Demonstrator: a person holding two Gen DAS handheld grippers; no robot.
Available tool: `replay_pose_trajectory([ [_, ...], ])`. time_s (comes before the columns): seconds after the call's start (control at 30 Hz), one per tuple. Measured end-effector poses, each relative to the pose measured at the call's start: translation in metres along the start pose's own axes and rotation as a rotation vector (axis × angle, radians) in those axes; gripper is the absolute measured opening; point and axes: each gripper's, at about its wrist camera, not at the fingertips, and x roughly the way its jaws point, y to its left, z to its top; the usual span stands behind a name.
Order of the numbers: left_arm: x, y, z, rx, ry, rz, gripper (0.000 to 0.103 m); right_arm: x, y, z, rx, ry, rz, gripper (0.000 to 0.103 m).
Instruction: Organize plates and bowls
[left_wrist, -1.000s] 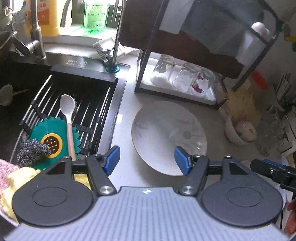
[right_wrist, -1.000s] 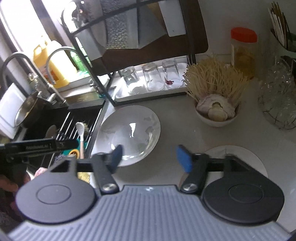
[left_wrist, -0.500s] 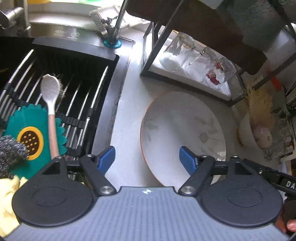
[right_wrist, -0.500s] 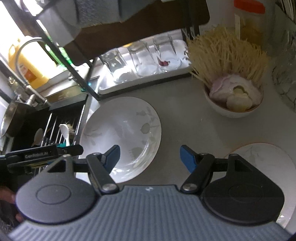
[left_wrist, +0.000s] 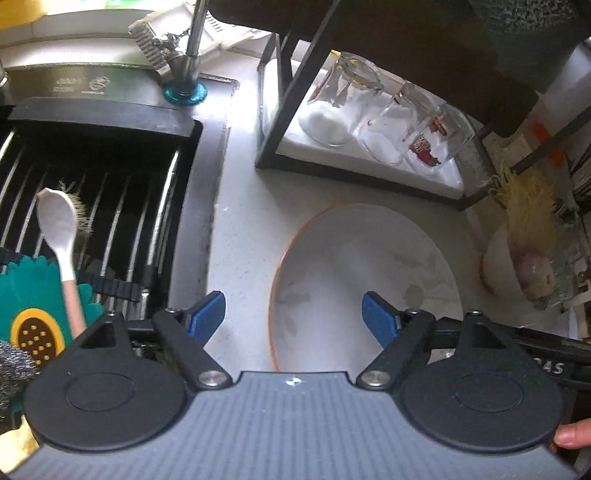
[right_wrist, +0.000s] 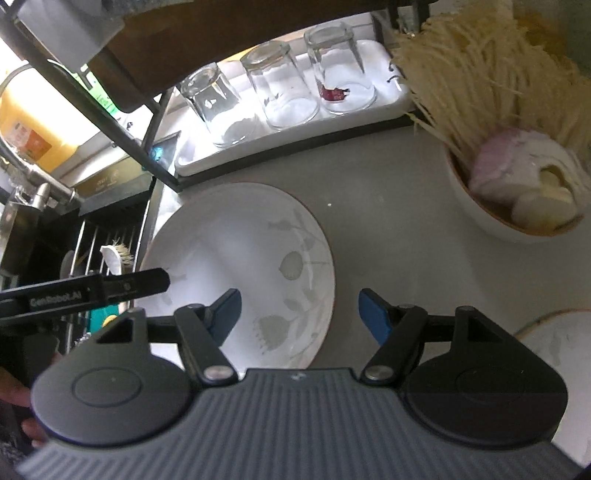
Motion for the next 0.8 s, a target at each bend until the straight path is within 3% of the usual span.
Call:
replay_pose_trajectory([
  [0.13, 0.005, 0.001, 0.003, -0.021, -0.013, 0.026, 0.071, 0.010, -0.003, 0.005, 0.008, 0.024, 0.002, 0.051],
  [0.2, 0.008, 0.002, 0.004, -0.024, -0.003, 0.022, 0.057, 0.013, -0.005, 0.006, 0.020, 0.023, 0.007, 0.041],
  [0.4, 0.016, 0.002, 0.006, -0.020, -0.016, 0.016, 0.031, 0.019, -0.010, 0.003, 0.030, 0.018, -0.001, 0.026],
  [0.5, 0.017, 0.000, 0.007, 0.002, -0.022, 0.021, 0.030, 0.019, -0.010, 0.004, 0.018, 0.026, -0.018, 0.021],
  [0.8, 0.009, 0.003, -0.002, -0.040, -0.005, 0.009, 0.030, 0.013, -0.010, 0.007, 0.002, 0.030, -0.013, 0.021],
])
